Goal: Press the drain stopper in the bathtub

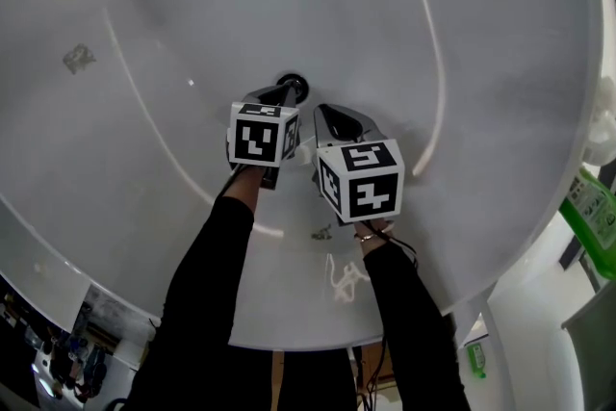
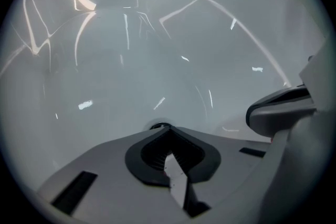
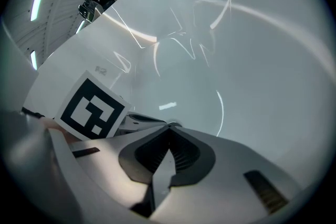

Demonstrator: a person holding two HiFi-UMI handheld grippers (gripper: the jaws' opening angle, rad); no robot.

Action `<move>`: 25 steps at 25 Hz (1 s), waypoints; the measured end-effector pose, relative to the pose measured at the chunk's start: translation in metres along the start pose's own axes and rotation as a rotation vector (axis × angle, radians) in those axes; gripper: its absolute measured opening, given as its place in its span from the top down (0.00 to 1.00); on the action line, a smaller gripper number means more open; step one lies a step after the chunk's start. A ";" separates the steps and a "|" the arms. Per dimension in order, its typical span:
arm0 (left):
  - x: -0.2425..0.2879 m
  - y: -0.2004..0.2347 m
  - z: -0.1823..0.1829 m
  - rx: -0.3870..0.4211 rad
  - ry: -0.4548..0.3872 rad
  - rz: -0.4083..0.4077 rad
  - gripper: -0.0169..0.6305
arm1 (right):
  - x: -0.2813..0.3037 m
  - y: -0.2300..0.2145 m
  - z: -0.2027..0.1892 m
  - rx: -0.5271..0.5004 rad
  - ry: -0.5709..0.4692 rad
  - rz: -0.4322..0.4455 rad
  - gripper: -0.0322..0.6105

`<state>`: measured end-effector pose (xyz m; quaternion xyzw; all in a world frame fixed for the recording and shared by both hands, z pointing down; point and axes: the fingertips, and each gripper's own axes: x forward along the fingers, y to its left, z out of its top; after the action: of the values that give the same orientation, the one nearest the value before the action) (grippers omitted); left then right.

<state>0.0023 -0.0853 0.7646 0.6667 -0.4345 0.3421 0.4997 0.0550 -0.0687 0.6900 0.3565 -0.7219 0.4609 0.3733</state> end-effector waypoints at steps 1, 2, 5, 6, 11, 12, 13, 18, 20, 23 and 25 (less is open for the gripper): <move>0.002 0.000 -0.002 -0.001 0.003 0.000 0.96 | 0.000 0.000 0.000 -0.007 -0.003 -0.004 0.95; 0.004 0.001 -0.003 -0.002 0.005 0.001 0.96 | 0.000 0.001 0.001 -0.012 -0.005 -0.006 0.95; 0.009 0.004 -0.007 -0.010 0.013 0.006 0.96 | 0.001 0.002 0.002 -0.014 -0.015 -0.002 0.95; 0.011 0.005 -0.008 -0.012 0.014 0.007 0.96 | 0.001 0.002 0.002 -0.012 -0.017 0.001 0.95; 0.016 0.007 -0.012 -0.018 0.018 0.012 0.96 | 0.000 -0.001 0.000 -0.008 -0.021 0.001 0.95; 0.018 0.007 -0.012 -0.018 0.020 0.012 0.96 | 0.000 -0.002 0.000 -0.009 -0.020 0.000 0.95; 0.019 0.008 -0.012 -0.019 0.021 0.012 0.96 | 0.000 -0.003 -0.001 -0.009 -0.019 -0.001 0.95; 0.024 0.008 -0.014 -0.017 0.027 0.012 0.96 | -0.001 -0.008 -0.003 0.001 -0.021 -0.006 0.95; 0.026 0.009 -0.016 -0.019 0.030 0.014 0.96 | 0.000 -0.008 -0.003 0.006 -0.023 -0.005 0.95; 0.030 0.009 -0.018 -0.025 0.034 0.011 0.96 | 0.001 -0.008 -0.004 0.009 -0.023 -0.005 0.95; 0.031 0.009 -0.019 -0.027 0.036 0.009 0.96 | 0.002 -0.006 -0.005 0.008 -0.024 -0.003 0.95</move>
<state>0.0054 -0.0757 0.8004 0.6516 -0.4330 0.3506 0.5149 0.0602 -0.0664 0.6957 0.3644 -0.7238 0.4592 0.3639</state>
